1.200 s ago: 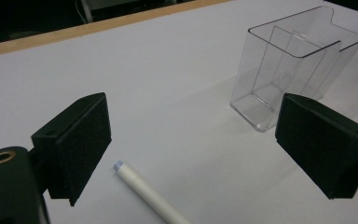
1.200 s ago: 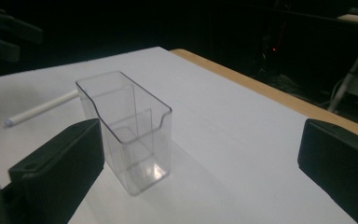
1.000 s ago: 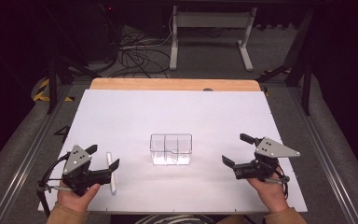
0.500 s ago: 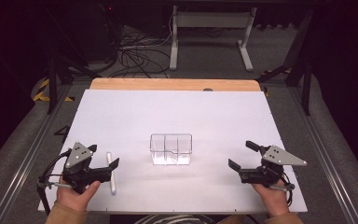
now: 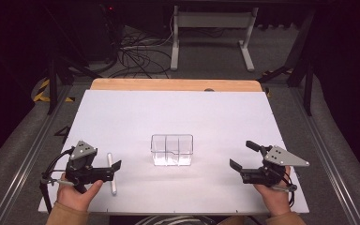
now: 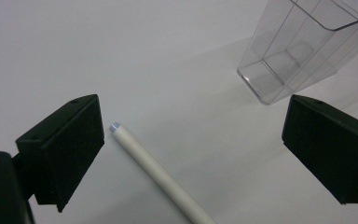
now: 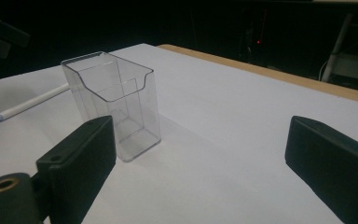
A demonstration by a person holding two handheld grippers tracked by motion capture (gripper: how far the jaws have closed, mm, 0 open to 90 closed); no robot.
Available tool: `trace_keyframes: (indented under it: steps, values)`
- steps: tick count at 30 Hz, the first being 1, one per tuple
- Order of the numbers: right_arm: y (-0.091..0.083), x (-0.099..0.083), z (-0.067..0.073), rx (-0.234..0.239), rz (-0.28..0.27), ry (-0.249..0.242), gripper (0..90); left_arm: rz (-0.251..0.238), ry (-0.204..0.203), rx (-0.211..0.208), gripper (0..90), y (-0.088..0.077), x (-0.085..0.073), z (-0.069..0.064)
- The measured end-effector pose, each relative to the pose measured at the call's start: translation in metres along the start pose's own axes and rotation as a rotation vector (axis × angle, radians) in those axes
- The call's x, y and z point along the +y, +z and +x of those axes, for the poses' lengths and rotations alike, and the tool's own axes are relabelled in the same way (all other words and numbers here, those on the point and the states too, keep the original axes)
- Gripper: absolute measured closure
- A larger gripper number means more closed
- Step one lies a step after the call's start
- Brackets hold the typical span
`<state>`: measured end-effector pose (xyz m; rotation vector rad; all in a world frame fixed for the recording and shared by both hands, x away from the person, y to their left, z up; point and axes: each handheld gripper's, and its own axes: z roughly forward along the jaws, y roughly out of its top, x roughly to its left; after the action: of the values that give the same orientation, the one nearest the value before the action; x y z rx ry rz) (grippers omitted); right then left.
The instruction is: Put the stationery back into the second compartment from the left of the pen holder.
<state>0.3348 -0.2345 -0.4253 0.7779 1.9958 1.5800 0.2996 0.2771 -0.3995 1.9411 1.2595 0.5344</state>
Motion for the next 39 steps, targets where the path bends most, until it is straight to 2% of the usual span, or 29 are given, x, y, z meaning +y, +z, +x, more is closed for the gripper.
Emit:
trace_keyframes:
  steps: [3,8,12,14,15,19,22,25,33,38,39]
  values:
    - [0.000,0.001,-0.001,-0.002,-0.003,-0.001,8.9,0.057,-0.013,0.005,6.0,0.003,0.003,0.001]
    - [0.002,0.004,-0.002,0.024,0.025,0.018,7.6,0.130,-0.037,0.014,6.9,0.009,0.006,0.004]
    - [0.002,0.006,0.000,0.024,0.042,0.030,7.6,0.186,-0.063,0.025,7.4,0.013,0.007,0.007]
    - [0.002,0.008,0.000,0.028,0.037,0.031,7.7,0.204,-0.085,0.042,7.6,0.016,0.008,0.006]
    - [0.002,0.008,0.000,0.030,0.035,0.031,7.7,0.213,-0.104,0.035,8.5,0.017,0.008,0.005]
    - [0.006,0.009,-0.001,0.044,0.043,0.030,7.7,0.241,-0.125,0.037,8.6,0.025,0.006,0.005]
    - [0.007,0.008,-0.001,0.052,0.043,0.029,7.7,0.269,-0.138,0.064,8.9,0.028,0.005,0.007]
    - [0.008,0.009,-0.001,0.060,0.038,0.032,7.7,0.322,-0.143,0.102,9.6,0.030,0.005,0.008]
    - [0.010,0.009,0.002,0.066,0.045,0.024,7.7,0.354,-0.138,0.127,12.8,0.034,0.005,0.011]
    - [0.009,0.009,0.002,0.067,0.051,0.030,7.7,0.360,-0.159,0.112,14.7,0.035,0.006,0.014]
    - [0.009,0.009,0.002,0.068,0.050,0.030,7.7,0.365,-0.177,0.098,15.1,0.036,0.006,0.014]
